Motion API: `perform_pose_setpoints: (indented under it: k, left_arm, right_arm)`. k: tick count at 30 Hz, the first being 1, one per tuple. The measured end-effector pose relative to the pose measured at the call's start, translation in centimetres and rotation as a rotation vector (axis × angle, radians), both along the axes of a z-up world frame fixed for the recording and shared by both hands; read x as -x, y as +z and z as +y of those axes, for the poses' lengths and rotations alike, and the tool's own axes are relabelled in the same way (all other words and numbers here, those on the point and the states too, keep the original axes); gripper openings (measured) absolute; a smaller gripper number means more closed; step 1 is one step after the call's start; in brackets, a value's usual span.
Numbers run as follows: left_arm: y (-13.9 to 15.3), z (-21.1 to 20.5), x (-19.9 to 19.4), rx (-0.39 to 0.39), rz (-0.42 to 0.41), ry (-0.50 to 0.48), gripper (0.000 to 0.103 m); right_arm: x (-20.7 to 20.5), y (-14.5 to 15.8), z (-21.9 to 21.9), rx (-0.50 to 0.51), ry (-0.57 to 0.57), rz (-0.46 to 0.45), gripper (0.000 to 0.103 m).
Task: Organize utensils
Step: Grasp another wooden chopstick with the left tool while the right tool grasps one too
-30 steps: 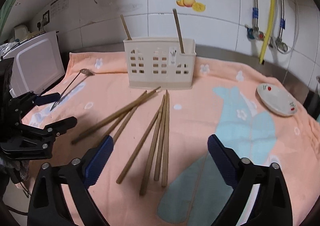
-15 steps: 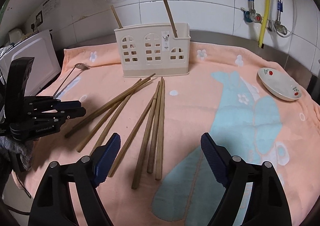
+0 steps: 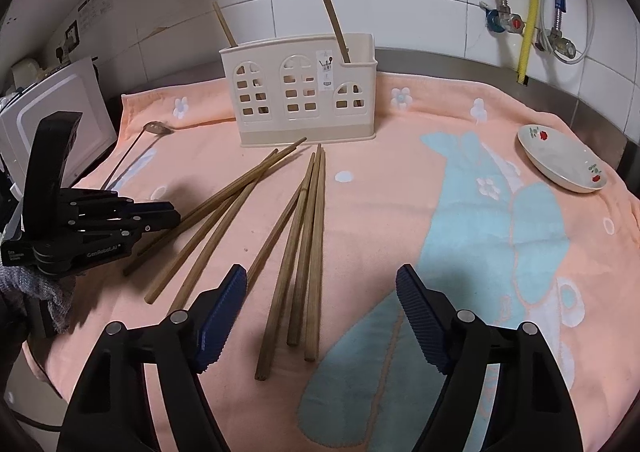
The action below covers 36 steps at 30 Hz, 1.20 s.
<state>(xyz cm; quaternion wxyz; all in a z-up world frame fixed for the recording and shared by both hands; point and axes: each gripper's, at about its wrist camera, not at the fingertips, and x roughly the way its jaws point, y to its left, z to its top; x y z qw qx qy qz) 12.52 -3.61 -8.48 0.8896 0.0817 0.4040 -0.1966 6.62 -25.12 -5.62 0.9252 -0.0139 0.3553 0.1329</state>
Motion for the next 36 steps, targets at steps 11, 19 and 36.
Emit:
perform_pose_setpoints:
  k: [11,19,36]
  left_arm:
    - [-1.0,-0.4,-0.7,-0.011,0.027,0.001,0.013]
    - [-0.1,-0.5,0.2,-0.003,-0.021,0.026,0.006]
    - [5.3,1.1,2.4,0.093,-0.139,0.04,0.005]
  right_arm:
    - [-0.7,-0.9,0.1,-0.023,0.008,0.055,0.058]
    - [-0.7,-1.6,0.3,-0.03,0.013,0.089,0.04]
    - [-1.1,-3.1,0.5,-0.03,-0.002,0.139,0.009]
